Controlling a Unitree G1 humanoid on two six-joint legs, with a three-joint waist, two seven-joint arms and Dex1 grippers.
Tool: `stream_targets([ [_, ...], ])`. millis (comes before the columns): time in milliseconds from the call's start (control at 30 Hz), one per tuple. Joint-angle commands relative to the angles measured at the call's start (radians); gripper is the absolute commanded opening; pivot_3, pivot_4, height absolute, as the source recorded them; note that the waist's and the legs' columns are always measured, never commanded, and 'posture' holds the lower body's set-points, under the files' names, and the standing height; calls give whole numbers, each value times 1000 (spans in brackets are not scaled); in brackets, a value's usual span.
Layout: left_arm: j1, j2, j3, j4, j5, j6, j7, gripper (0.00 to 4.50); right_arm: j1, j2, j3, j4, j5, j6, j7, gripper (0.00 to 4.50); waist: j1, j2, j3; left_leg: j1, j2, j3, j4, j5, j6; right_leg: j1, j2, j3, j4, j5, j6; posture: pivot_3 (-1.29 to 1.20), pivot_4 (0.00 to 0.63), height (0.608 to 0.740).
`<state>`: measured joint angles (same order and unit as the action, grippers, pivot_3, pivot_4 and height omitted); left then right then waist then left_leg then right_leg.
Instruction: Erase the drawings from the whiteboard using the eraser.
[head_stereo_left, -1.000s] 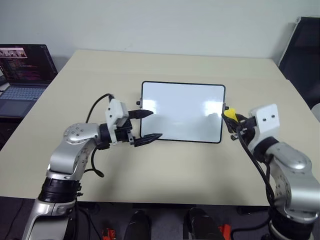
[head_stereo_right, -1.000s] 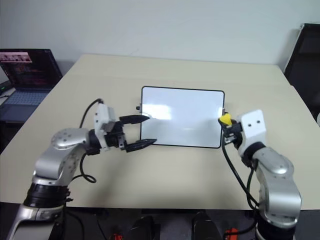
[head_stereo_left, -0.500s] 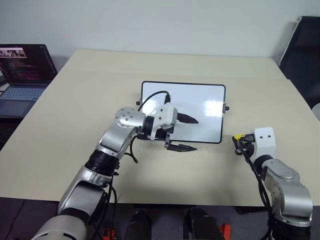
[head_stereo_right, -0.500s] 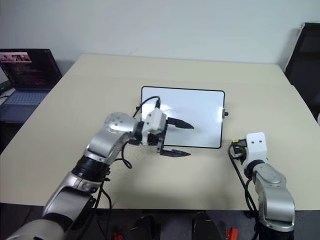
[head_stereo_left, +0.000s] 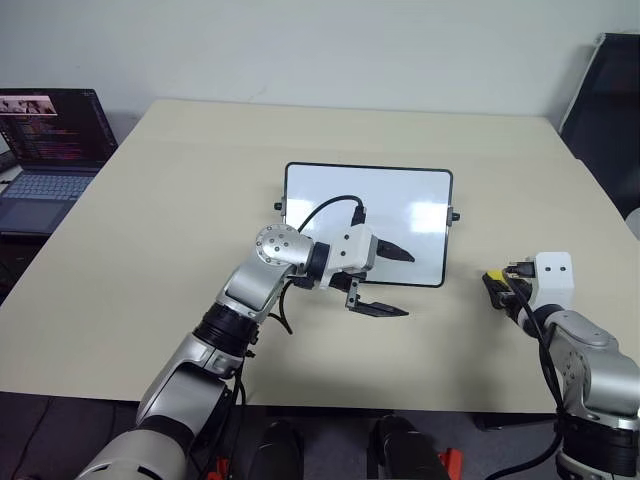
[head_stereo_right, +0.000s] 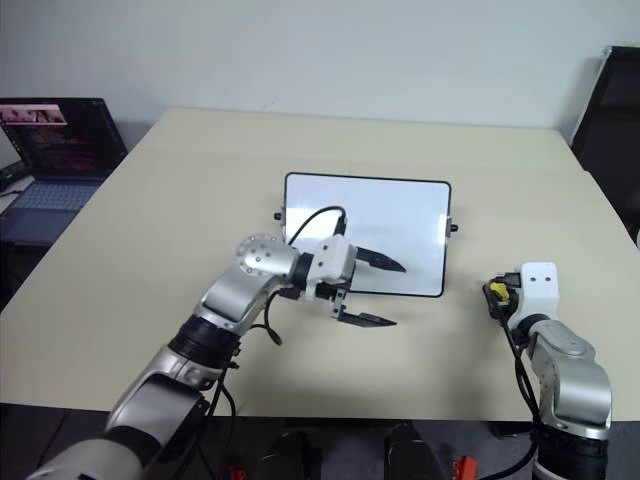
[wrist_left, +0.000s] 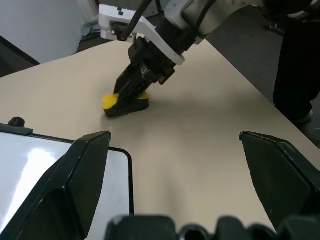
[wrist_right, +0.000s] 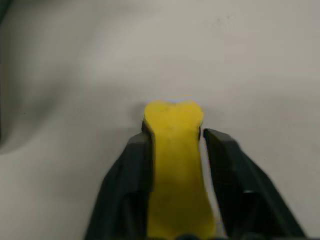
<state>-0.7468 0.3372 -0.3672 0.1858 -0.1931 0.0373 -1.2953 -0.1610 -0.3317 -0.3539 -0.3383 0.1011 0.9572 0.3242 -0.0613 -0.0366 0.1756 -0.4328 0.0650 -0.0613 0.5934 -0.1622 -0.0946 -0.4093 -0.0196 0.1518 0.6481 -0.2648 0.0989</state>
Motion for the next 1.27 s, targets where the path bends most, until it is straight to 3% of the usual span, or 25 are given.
stream_targets([
  [33, 14, -1, -2, -57, -1, 7, 9, 4500, -13, -25, -28, 22, 21, -54, -8, 2961, -1, 0, 0, 0, 0, 0, 0, 0, 0, 0, 0, 0, 0, 0, 0, 0, 150, 740],
  [167, 35, 10, 30, -70, -13, 37, 35, 4500, -17, -31, -38, 18, 44, -94, -6, 4413, -1, 1, 0, 0, 0, 0, 0, 0, 0, 0, 0, 0, 0, 2, 4, 0, 150, 740],
  [200, 41, 12, 41, -74, -15, 48, 52, 4500, -12, -32, -43, 5, 49, -107, -7, 4465, -1, 1, 0, 0, 0, 0, 0, 0, 0, 0, 0, 0, 0, 2, 4, 0, 150, 740],
  [333, 102, 49, 141, -94, -29, 119, 169, 4500, 34, 29, -119, -159, 152, -142, -8, 4465, -1, 3, 0, 0, 0, 0, 0, 0, 0, 0, 0, 0, 0, 2, 4, 0, 150, 740],
  [467, 290, 76, 316, -231, -74, 230, 363, 4500, 225, 83, -48, -332, 181, -249, 27, 4465, -4, 4, -1, 0, 0, -2, -2, 0, 0, 0, 1, -1, 1, 1, 6, 0, 150, 740],
  [733, 626, -35, 546, -521, -67, 349, 792, 4500, 468, 174, 103, -249, 38, -684, -16, 4465, 4, 3, -1, 2, 0, -2, 2, -1, 1, 3, -1, -1, 0, -1, -1, 0, 150, 740],
  [933, 713, -101, 605, -560, -31, 331, 973, 4500, 562, 262, 67, -143, 110, -895, -33, 4465, 3, 1, -2, 7, 0, -1, 3, -5, -6, 4, -2, 0, -4, -1, -2, 0, 150, 740],
  [1267, 734, -125, 527, -565, -23, 336, 1027, 4500, 572, 224, 48, -121, 171, -880, -34, 4465, 2, 1, -3, 7, -1, 2, 3, -5, -6, 3, -3, 1, -4, -1, -2, 0, 150, 740],
])
